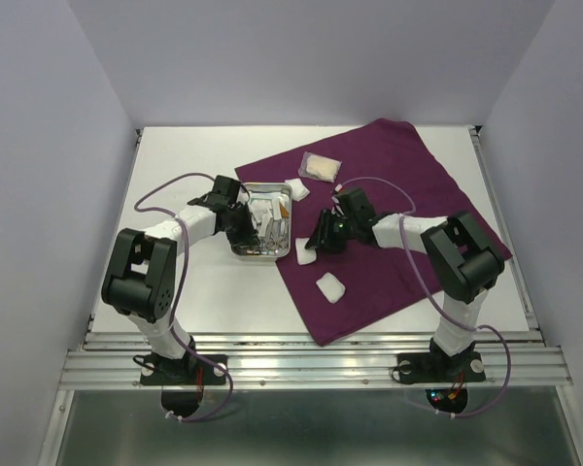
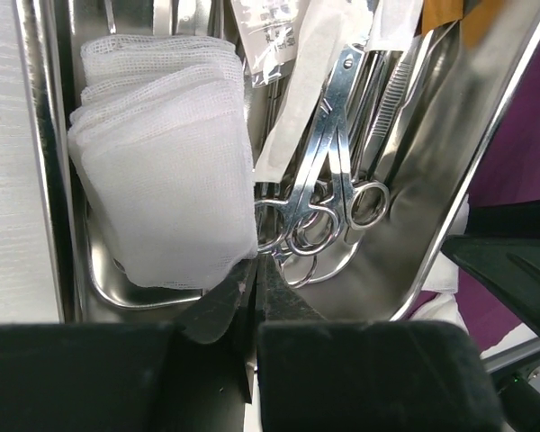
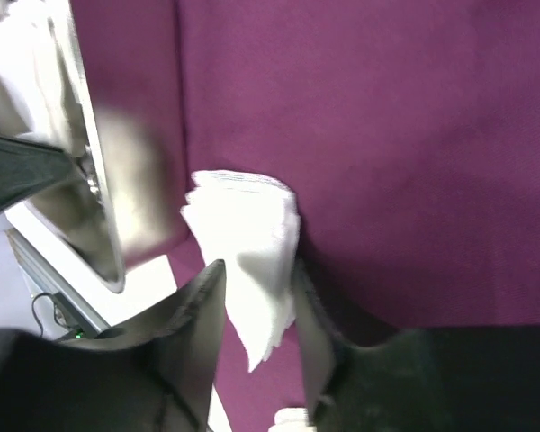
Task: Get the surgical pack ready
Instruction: Pick up the medical item from the surgical kit.
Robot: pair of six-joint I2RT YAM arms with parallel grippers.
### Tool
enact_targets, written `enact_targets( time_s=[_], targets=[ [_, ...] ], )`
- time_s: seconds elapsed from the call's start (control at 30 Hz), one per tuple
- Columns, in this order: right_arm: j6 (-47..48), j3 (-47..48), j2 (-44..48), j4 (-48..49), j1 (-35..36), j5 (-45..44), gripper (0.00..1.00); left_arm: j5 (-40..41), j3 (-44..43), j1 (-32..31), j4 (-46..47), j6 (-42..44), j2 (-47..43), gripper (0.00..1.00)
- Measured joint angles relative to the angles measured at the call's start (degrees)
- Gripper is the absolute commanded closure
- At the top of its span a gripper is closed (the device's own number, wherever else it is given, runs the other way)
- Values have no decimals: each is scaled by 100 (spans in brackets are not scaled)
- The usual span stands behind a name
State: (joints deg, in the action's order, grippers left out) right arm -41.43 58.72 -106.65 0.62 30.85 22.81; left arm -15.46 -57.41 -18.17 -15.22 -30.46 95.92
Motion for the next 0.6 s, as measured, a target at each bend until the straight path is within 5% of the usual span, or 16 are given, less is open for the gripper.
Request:
enact_targets(
  time_s=[0.3,0.6],
  targets=[
    [-164,-332,52,238,24,-35,93,37,-483,2,-289,107,-586,89],
    [-291,-723,828,286,26,-389,99,363,-1412,46,-769,256,-1211,88]
  ],
)
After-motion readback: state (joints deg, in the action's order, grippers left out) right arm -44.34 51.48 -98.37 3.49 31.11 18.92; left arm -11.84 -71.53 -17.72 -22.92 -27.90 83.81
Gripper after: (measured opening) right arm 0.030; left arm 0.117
